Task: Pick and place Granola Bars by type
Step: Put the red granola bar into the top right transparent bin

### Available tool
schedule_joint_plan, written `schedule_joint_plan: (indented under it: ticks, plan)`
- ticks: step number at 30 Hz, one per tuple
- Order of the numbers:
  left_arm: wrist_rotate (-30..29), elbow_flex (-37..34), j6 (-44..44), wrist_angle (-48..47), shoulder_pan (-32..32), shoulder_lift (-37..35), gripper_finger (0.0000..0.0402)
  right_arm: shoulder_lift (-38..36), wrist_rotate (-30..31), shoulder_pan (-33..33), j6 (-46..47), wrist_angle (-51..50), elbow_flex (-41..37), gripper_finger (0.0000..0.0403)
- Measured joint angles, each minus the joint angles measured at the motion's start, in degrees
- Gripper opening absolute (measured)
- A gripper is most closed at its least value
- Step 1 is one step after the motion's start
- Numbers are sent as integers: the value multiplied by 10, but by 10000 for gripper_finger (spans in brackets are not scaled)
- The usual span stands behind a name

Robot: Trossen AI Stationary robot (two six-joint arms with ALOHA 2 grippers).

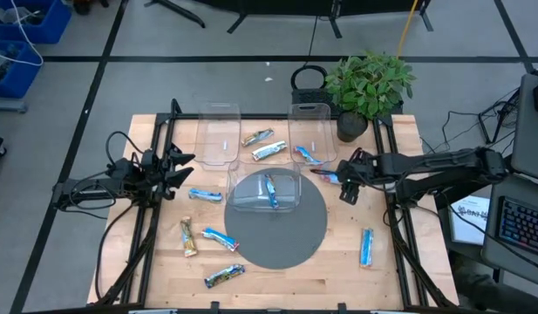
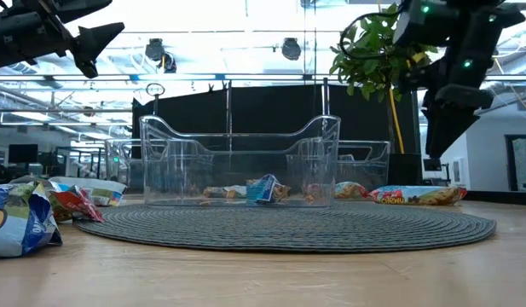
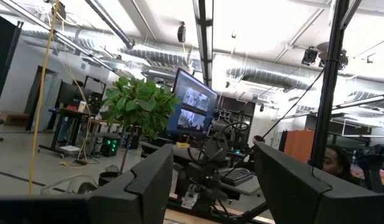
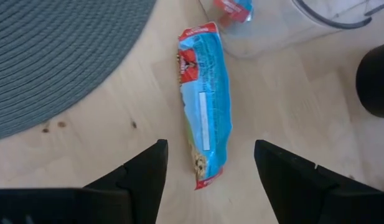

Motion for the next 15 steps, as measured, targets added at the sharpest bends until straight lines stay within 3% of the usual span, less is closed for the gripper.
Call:
schedule_joint_plan:
  ticks: [15]
  plan:
    - [0, 0, 0, 0, 0, 0, 225, 45, -30, -38, -15, 77, -22, 233]
